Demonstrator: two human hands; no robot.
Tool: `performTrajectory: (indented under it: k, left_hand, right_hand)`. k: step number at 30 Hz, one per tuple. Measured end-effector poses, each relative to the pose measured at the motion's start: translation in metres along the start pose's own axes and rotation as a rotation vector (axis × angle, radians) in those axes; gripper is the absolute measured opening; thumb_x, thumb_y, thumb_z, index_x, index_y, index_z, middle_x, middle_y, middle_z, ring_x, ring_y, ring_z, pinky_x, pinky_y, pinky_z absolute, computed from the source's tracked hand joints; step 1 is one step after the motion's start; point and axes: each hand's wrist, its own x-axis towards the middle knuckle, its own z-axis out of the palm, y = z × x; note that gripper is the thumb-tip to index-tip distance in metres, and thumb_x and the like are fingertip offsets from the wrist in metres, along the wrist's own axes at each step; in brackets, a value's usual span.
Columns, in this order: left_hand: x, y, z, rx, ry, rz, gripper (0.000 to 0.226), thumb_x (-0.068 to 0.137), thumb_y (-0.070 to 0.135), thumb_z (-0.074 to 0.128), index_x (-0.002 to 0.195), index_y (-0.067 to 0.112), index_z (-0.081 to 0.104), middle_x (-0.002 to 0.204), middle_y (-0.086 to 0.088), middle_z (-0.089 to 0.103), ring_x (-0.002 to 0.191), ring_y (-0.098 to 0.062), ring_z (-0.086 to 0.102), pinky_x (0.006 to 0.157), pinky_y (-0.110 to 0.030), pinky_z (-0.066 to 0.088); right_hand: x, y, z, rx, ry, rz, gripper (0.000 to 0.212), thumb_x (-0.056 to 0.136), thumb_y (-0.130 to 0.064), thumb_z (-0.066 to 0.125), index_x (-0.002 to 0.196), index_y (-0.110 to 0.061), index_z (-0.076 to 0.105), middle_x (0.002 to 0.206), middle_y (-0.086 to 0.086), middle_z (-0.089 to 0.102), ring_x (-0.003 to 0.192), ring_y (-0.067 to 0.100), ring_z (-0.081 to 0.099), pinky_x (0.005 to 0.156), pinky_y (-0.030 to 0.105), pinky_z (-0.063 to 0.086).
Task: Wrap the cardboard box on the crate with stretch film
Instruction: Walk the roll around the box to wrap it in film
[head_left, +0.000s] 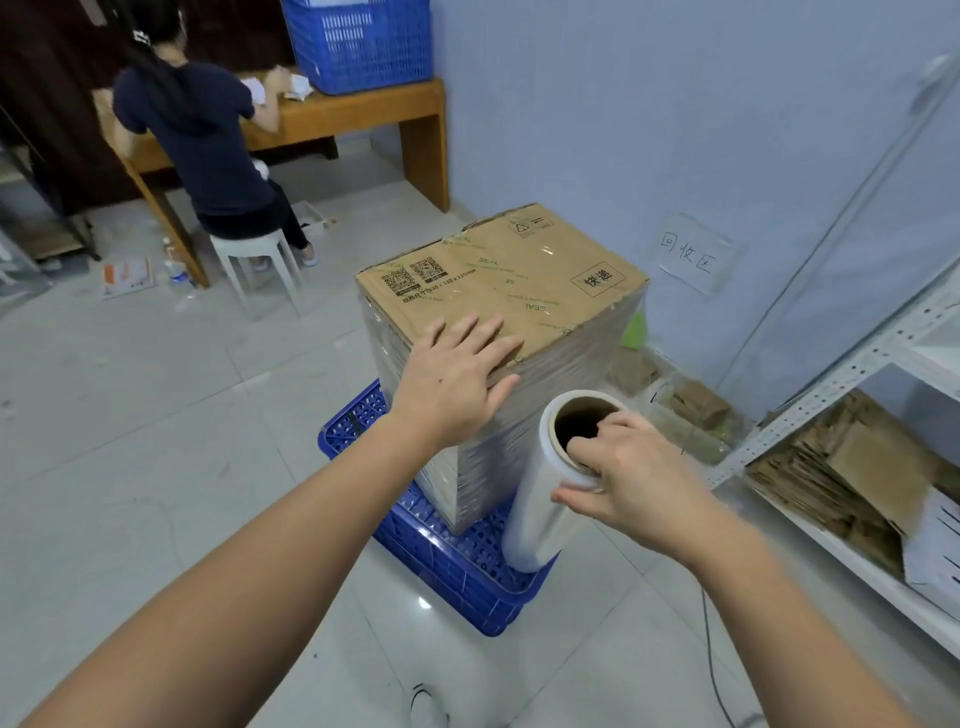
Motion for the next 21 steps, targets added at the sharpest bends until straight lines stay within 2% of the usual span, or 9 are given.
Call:
performTrajectory:
  k: [3, 5, 7, 9, 11, 13, 16, 19, 21]
  left_hand:
    - [-0.002, 0.0, -0.001, 0.003, 0.018, -0.006, 0.054, 0.102, 0.06, 0.032, 0.149, 0.038, 0.049, 0.159, 0.004, 0.045, 0.149, -0.023, 0.037, 0.122, -0.049, 0.024]
    - [-0.004, 0.0, -0.003, -0.001, 0.019, -0.004, 0.055, 0.101, 0.06, 0.031, 0.149, 0.038, 0.049, 0.159, 0.005, 0.045, 0.149, -0.022, 0.037, 0.122, -0.049, 0.024]
    - [-0.006, -0.002, -0.006, -0.007, -0.007, -0.009, 0.054, 0.102, 0.061, 0.033, 0.151, 0.04, 0.045, 0.162, 0.006, 0.041, 0.151, -0.021, 0.033, 0.123, -0.048, 0.02]
    - [-0.006, -0.006, -0.01, -0.012, -0.047, -0.012, 0.055, 0.103, 0.063, 0.033, 0.154, 0.042, 0.038, 0.166, 0.008, 0.033, 0.154, -0.019, 0.026, 0.125, -0.047, 0.015]
    - [-0.005, -0.01, -0.015, -0.037, -0.096, 0.01, 0.059, 0.101, 0.064, 0.035, 0.157, 0.043, 0.031, 0.169, 0.008, 0.025, 0.156, -0.019, 0.019, 0.126, -0.047, 0.01]
    - [-0.002, -0.021, -0.02, -0.067, -0.17, 0.109, 0.071, 0.096, 0.066, 0.04, 0.16, 0.041, 0.023, 0.171, 0.005, 0.017, 0.158, -0.02, 0.014, 0.128, -0.046, 0.007]
    - [0.012, -0.044, -0.034, -0.09, -0.306, 0.337, 0.092, 0.088, 0.079, 0.046, 0.164, 0.037, 0.014, 0.172, 0.001, 0.01, 0.158, -0.021, 0.009, 0.129, -0.045, 0.008]
    - [0.031, -0.065, -0.043, -0.021, -0.336, 0.511, 0.112, 0.074, 0.093, 0.053, 0.162, 0.034, 0.018, 0.169, -0.002, 0.02, 0.153, -0.024, 0.023, 0.125, -0.042, 0.022]
    - [0.039, -0.073, -0.041, -0.019, -0.315, 0.575, 0.119, 0.066, 0.098, 0.055, 0.16, 0.034, 0.022, 0.165, -0.003, 0.025, 0.149, -0.025, 0.029, 0.122, -0.042, 0.028]
  right_hand:
    - [-0.002, -0.023, -0.001, -0.107, -0.063, 0.125, 0.038, 0.084, -0.051, 0.061, 0.075, -0.025, 0.036, 0.06, -0.011, 0.034, 0.072, 0.019, 0.046, 0.069, 0.031, 0.04]
    - [0.002, -0.039, -0.002, -0.154, 0.001, 0.174, 0.042, 0.084, -0.061, 0.057, 0.079, -0.025, 0.037, 0.06, -0.01, 0.037, 0.071, 0.02, 0.049, 0.064, 0.03, 0.031]
    - [0.007, -0.047, -0.001, -0.17, -0.001, 0.232, 0.047, 0.085, -0.07, 0.052, 0.085, -0.025, 0.04, 0.06, -0.008, 0.038, 0.07, 0.021, 0.051, 0.066, 0.03, 0.026]
    - [0.008, -0.051, 0.001, -0.177, -0.003, 0.261, 0.044, 0.086, -0.067, 0.054, 0.086, -0.024, 0.045, 0.059, -0.006, 0.039, 0.068, 0.023, 0.053, 0.066, 0.029, 0.025]
    - [0.006, -0.053, -0.001, -0.166, -0.003, 0.306, 0.04, 0.087, -0.057, 0.061, 0.08, -0.023, 0.04, 0.058, -0.007, 0.036, 0.064, 0.022, 0.047, 0.064, 0.03, 0.026]
    - [0.002, -0.059, -0.004, -0.093, -0.061, 0.391, 0.032, 0.093, -0.048, 0.056, 0.085, -0.025, 0.034, 0.066, -0.007, 0.039, 0.071, 0.02, 0.042, 0.063, 0.03, 0.028]
    - [-0.003, -0.069, -0.002, -0.014, -0.084, 0.516, 0.023, 0.093, -0.044, 0.045, 0.09, -0.025, 0.032, 0.069, -0.004, 0.048, 0.079, 0.02, 0.045, 0.067, 0.032, 0.033]
    - [0.003, -0.08, 0.009, -0.102, -0.024, 0.639, 0.044, 0.086, -0.067, 0.044, 0.079, -0.024, 0.038, 0.056, -0.007, 0.044, 0.068, 0.02, 0.044, 0.075, 0.035, 0.042]
    - [0.011, -0.083, 0.019, -0.177, 0.045, 0.72, 0.06, 0.082, -0.082, 0.036, 0.067, -0.024, 0.034, 0.05, -0.008, 0.038, 0.063, 0.019, 0.039, 0.067, 0.036, 0.043]
